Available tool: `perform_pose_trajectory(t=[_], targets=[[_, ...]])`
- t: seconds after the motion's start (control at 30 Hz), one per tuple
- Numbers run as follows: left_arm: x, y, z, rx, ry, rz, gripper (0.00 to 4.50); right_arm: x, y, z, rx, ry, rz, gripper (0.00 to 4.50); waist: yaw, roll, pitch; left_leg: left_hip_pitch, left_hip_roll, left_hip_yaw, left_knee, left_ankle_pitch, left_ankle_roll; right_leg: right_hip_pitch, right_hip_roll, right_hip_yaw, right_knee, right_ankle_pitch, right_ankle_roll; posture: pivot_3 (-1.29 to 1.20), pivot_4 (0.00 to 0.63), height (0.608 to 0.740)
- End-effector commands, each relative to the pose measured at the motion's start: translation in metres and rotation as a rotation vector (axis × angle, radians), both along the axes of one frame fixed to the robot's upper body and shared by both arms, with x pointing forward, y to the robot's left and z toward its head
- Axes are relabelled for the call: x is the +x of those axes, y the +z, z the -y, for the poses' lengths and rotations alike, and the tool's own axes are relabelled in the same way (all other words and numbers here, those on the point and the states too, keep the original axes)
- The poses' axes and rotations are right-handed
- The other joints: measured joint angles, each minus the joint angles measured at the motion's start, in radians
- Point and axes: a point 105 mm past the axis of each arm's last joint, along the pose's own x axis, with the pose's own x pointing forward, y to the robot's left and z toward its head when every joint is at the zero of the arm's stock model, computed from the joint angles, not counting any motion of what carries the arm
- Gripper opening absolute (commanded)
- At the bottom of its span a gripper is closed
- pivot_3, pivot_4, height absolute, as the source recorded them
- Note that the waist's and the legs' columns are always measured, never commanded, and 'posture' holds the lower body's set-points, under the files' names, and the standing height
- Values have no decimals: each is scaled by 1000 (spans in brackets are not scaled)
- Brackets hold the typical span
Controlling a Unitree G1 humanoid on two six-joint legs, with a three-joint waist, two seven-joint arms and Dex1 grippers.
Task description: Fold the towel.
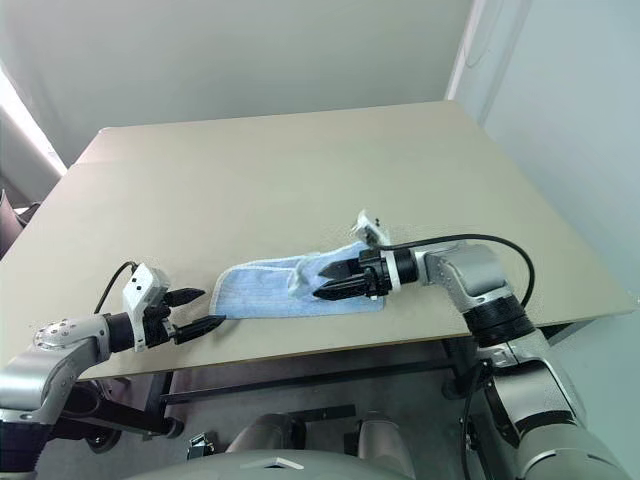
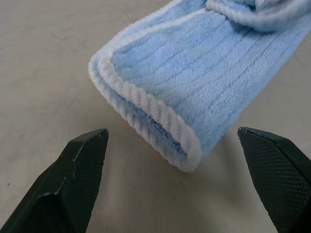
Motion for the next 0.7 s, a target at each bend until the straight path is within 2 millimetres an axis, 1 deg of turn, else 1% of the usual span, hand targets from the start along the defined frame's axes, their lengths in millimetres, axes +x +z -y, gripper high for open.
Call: perform_pose_trajectory(t=[0.03,0.07,0.17,0.2,0.23,0.27,0.47,0.57,0.63,0.7], targets=[[4,14,-5,15,8,58,4500,19,31,0,135,-90,61,3298,-1,0,0,0,0,0,0,-1,-1,0,0,0,0,0,0,0,0,740],[4,14,-5,16,10,59,4500,24,29,-1,135,-115,61,3298,-2,0,0,1,0,0,0,-1,-1,0,0,0,0,0,0,0,0,740],[7,15,-4,18,8,67,4500,49,22,-8,177,-270,131,3298,-4,0,0,1,0,0,-1,-1,-2,0,1,0,0,0,0,0,0,740],[8,15,-4,17,9,71,4500,55,17,-10,170,-308,147,3298,-4,0,0,1,0,0,-1,-1,-1,0,1,0,1,0,0,0,0,740],[8,16,-4,17,10,75,4500,56,6,-12,136,-312,167,3298,-4,0,0,1,1,0,-1,0,0,-1,1,0,1,0,0,0,0,740],[9,17,-4,19,11,79,4500,55,-2,-14,115,-303,189,3298,-3,0,0,1,0,0,-1,0,0,-1,1,0,1,1,0,0,0,740],[8,20,-7,26,22,95,4500,25,-57,-22,-28,-161,232,3298,-2,-1,0,1,-1,1,-1,0,1,-2,1,0,0,2,2,0,0,740],[8,21,-11,28,38,99,4500,18,-79,-25,-92,-128,279,3298,-6,0,0,2,0,1,-1,1,0,-1,2,0,2,1,0,0,0,740],[9,22,-13,29,47,101,4500,22,-86,-27,-112,-148,299,3298,-7,0,0,4,0,0,-1,1,0,0,3,2,2,1,-1,0,0,740],[10,23,-15,29,53,101,4500,25,-87,-29,-120,-150,317,3298,-6,-1,-1,8,1,0,-1,0,-2,4,5,2,2,1,-1,0,0,740]])
